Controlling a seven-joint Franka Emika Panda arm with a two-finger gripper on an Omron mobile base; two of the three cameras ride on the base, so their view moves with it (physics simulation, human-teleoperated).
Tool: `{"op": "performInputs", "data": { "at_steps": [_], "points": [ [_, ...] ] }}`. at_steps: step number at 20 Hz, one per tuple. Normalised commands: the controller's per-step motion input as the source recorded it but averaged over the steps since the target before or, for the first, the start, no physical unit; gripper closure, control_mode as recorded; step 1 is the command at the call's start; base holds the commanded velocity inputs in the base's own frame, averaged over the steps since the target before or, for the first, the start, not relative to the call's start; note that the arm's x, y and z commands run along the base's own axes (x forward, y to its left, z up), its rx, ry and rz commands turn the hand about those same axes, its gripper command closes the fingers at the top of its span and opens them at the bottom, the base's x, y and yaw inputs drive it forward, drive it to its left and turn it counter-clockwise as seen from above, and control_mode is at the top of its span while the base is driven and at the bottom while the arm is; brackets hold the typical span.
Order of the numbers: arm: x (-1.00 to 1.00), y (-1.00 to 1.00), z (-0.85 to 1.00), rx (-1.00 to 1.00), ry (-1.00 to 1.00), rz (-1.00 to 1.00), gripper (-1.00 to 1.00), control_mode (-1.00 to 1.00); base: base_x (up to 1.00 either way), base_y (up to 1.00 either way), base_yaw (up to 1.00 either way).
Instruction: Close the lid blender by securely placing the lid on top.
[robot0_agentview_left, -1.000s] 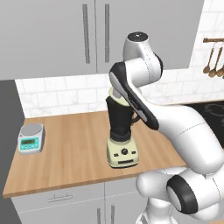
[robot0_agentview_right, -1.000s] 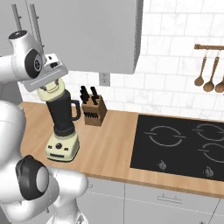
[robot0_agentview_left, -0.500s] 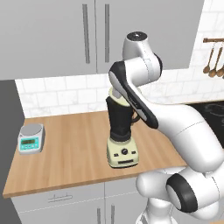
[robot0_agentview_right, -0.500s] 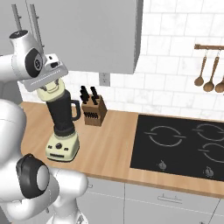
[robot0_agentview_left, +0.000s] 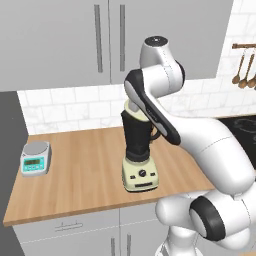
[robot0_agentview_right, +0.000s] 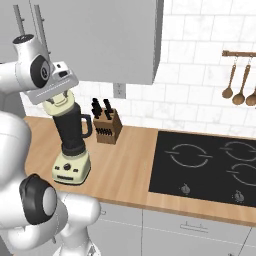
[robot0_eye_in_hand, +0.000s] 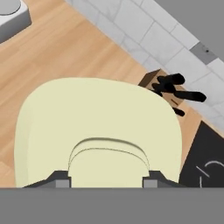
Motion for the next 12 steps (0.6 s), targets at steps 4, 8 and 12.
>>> {"op": "performInputs", "data": {
  "at_steps": [4, 8, 12],
  "points": [
    [0.04, 0.00, -0.01, 0.00, 0.08, 0.00, 1.00, -1.00, 0.00, 0.00, 0.00],
    [0.14, 0.00, -0.02, 0.00, 0.10, 0.02, 1.00, -1.00, 0.00, 0.00, 0.00],
    [0.22, 0.00, -0.09, 0.00, 0.06, 0.10, 1.00, -1.00, 0.00, 0.00, 0.00]
  ]
}}
